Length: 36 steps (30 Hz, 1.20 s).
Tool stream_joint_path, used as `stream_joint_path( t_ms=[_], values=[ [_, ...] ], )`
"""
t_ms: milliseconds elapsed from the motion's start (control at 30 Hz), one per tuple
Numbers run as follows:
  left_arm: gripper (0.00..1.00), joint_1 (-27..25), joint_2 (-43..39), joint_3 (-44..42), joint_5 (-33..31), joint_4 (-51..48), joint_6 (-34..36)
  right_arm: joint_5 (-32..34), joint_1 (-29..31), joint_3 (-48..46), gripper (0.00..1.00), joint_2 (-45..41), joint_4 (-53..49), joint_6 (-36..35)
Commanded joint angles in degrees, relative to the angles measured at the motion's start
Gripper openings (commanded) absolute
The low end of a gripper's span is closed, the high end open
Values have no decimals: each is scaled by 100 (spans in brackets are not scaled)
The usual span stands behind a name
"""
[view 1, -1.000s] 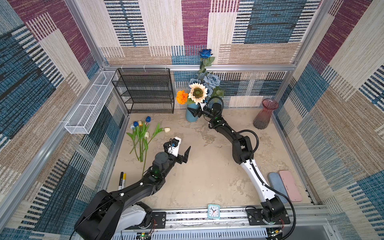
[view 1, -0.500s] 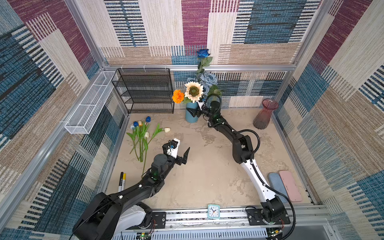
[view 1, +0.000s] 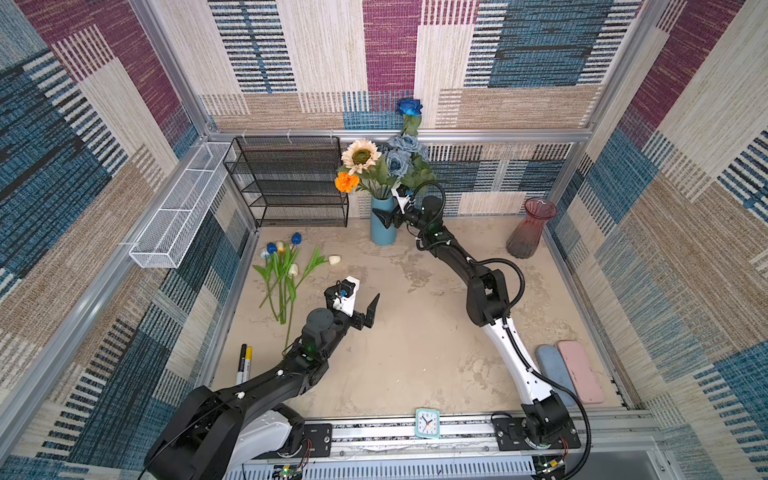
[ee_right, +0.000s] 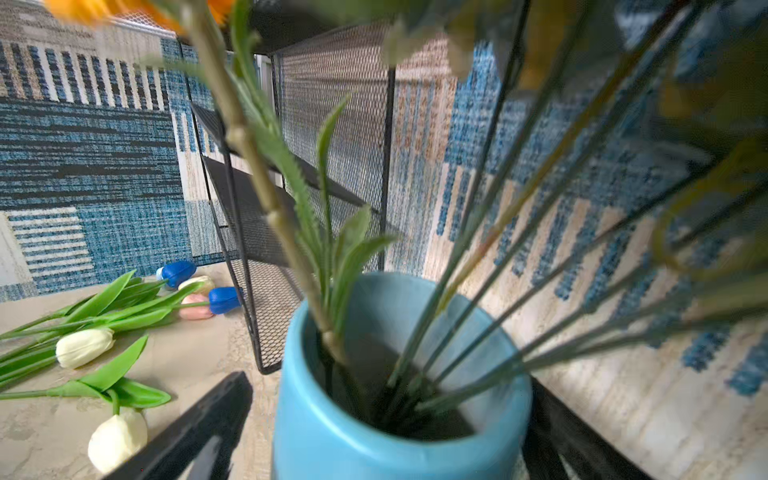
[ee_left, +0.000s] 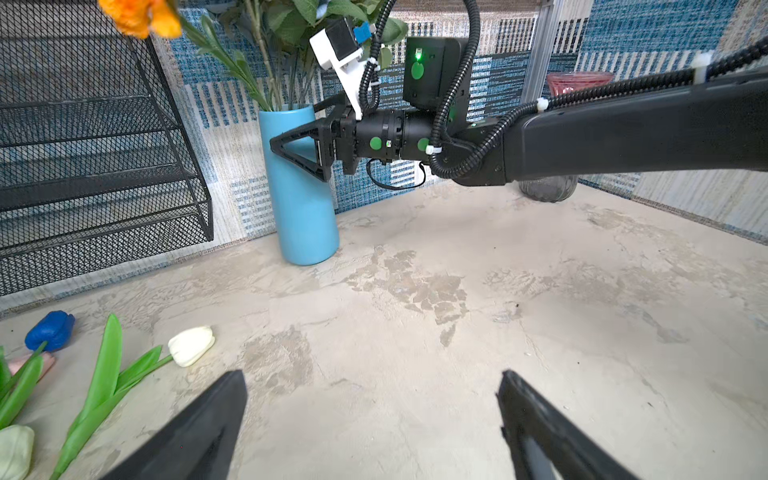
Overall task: Arrange the flowers into the vase
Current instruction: 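Slide the held light-blue vase farther from the robot with the right gripper, then open the right gripper and release the light-blue vase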
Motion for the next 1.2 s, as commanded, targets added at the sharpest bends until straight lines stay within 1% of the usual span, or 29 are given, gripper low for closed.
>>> stream_joint_path(
  t_ms=[0, 133, 200, 333, 367, 533, 633, 800, 833, 900, 1033, 1100, 1167],
  values=[
    [97, 2, -40, 56, 67, 117, 68, 84, 20, 72, 100, -262, 82, -17],
    [97, 11, -137, 82, 38, -13, 29, 55, 20, -218, 100, -557, -33, -15],
    [97, 13, -209, 70, -19, -24, 7, 32, 19, -771, 100, -907, 180, 8],
    [97, 22, -356, 105, -38, -219, 55, 130, -6, -2411, 100, -1767, 1061, 67],
    [97, 20, -396, 121, -38, -279, 67, 172, -22, -2660, 100, -1907, 1117, 64],
    [97, 35, -530, 175, -37, -434, 138, -42, -215, -3732, 100, -2379, 1600, 267],
    [97, 49, -562, 189, -22, -460, 156, -73, -257, -4509, 100, -2757, 1909, 139],
    [97, 64, -549, 238, -22, -491, 158, -203, -325, -4952, 100, -3066, 1938, 24],
    [97, 65, -562, 259, -13, -510, 139, -194, -353, -5157, 100, -3178, 2041, 28],
    [97, 73, -591, 311, 17, -530, 92, -155, -392, -5772, 100, -3534, 2392, 47],
    [97, 73, -821, 322, 267, -563, 16, 131, -456, -7388, 100, -4729, 2843, -35],
    [97, 73, -885, 265, 449, -413, 46, 116, -603, -7986, 100, -5328, 2791, 123],
    [98, 65, -925, 299, 883, -350, 137, 61, -883, -8766, 99, -6119, 2938, 472]
  ],
)
